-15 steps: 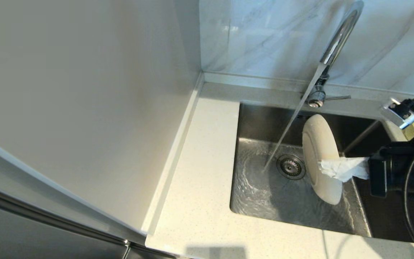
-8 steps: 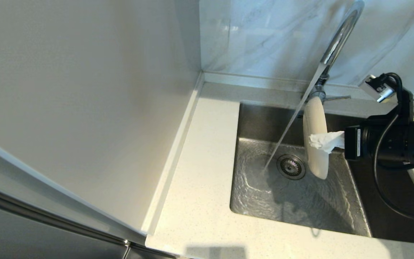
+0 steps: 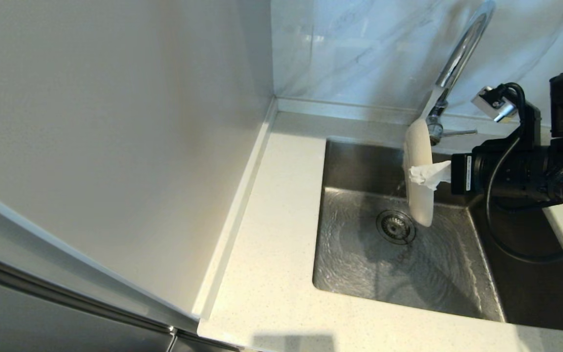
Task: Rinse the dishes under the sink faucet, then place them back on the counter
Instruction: Rinse the plate
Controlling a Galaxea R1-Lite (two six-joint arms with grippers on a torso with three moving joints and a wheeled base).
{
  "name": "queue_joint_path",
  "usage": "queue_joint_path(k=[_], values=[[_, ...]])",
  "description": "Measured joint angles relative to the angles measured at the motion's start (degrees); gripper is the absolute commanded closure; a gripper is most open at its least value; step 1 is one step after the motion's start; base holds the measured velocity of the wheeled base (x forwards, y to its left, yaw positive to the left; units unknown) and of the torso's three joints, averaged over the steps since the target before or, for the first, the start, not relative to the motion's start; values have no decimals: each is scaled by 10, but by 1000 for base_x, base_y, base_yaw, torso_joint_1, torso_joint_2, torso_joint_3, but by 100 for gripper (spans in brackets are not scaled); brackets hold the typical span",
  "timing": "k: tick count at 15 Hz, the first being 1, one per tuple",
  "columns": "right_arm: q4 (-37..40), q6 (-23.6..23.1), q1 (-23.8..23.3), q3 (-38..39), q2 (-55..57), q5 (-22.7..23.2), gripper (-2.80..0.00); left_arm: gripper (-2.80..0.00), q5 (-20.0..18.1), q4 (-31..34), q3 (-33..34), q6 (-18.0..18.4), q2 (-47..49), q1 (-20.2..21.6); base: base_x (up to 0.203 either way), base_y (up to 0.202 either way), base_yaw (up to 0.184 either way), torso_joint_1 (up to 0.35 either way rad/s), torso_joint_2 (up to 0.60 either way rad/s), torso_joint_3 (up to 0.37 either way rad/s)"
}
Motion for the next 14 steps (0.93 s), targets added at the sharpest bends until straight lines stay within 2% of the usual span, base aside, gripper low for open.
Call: queue_joint_path(k=[10,14], values=[[-1,-10,0,-6,4,0,0,0,0,0,0,0,0,0,0,0,0,0,0,0],[3,-75,10,17,1,5,0,0,0,0,0,0,0,0,0,0,0,0,0,0]])
